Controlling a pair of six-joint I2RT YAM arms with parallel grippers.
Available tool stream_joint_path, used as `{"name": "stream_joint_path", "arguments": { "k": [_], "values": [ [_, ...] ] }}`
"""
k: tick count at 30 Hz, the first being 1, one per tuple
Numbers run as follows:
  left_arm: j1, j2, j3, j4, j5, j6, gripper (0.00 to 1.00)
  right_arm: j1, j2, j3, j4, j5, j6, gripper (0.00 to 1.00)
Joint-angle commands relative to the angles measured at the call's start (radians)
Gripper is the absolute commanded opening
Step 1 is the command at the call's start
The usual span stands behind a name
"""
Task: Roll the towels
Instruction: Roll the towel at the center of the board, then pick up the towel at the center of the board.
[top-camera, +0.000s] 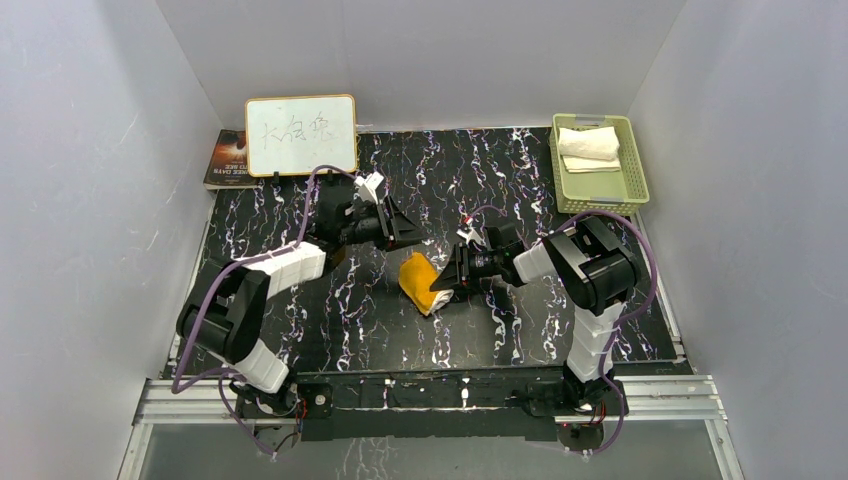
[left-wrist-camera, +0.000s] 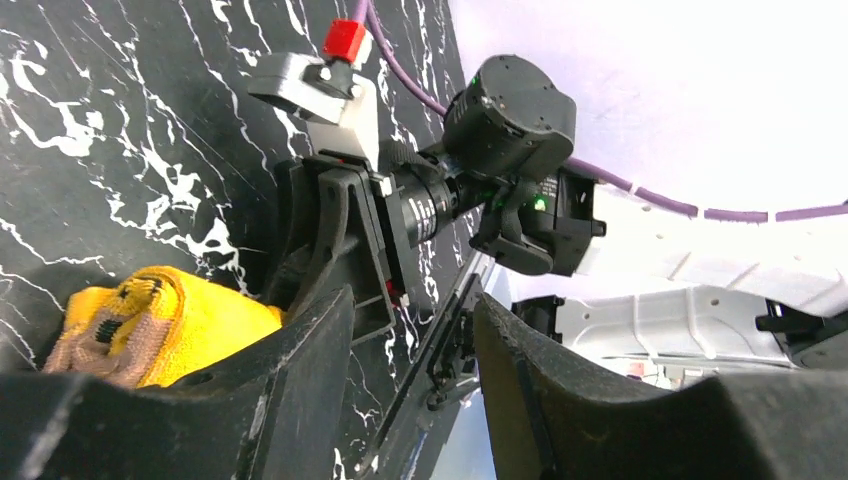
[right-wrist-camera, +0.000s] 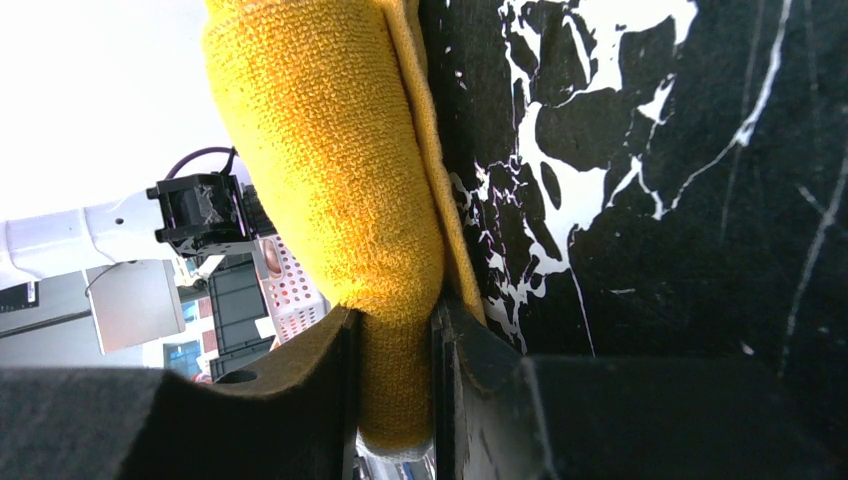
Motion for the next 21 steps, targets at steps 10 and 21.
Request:
{"name": "stream_joint_path", "arguments": {
  "k": [10,21],
  "values": [
    [-0.007,0.187,-0.135,0.285,0.042,-0.132,0.45,0.005,-0.005,0.044,-0.154,0.12,-0.116,0.26],
    [-0.01,0.246,-0.09,0.187,0.027,-0.05,0.44,0.008,-0.273,0.119,-0.452,0.375,-0.393,0.65]
  ]
}}
